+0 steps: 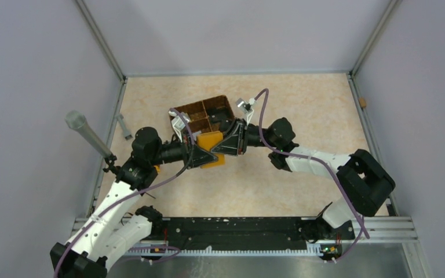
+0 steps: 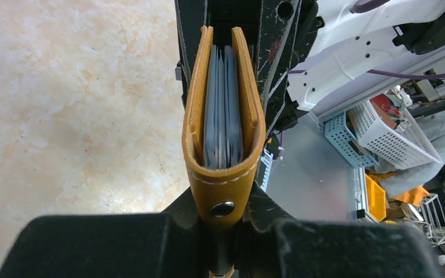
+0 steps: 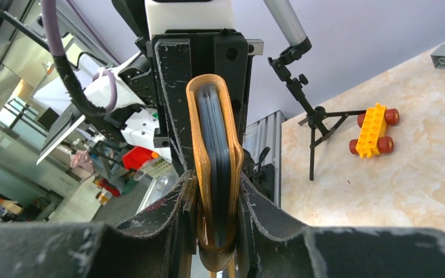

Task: Put the credit cards into the card holder
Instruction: Close the card holder.

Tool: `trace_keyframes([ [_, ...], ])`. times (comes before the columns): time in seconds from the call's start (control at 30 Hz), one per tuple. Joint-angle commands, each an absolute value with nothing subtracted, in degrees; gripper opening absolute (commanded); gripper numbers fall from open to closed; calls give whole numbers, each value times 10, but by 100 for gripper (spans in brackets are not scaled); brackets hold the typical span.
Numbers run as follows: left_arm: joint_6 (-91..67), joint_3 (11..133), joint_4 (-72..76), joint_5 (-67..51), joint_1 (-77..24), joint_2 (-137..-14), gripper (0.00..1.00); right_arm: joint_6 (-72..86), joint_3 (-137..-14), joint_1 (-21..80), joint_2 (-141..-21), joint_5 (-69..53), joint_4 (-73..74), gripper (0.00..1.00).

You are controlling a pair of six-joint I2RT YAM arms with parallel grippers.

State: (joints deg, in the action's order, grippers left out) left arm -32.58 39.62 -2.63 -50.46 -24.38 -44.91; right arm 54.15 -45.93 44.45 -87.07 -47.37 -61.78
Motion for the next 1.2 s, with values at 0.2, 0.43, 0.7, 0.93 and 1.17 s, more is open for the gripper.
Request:
trace_keyframes([
  [0.2, -258, 421, -63, -470, -253, -451, 0, 438, -479, 431, -785, -377, -431, 63],
  [0.43, -239, 431, -128, -336, -254, -462, 0, 318, -501, 476, -691, -123, -182, 67],
  [0.7, -226, 440, -183, -219, -254, -470, 0, 323, -547, 569, -731, 32, -112, 58],
  [0.93, -224, 440, -191, -209, -254, -468, 0, 339, -601, 588, -801, 48, -90, 48],
  [1.17, -223, 440, -192, -208, -254, -469, 0, 346, -627, 591, -821, 87, -44, 38],
])
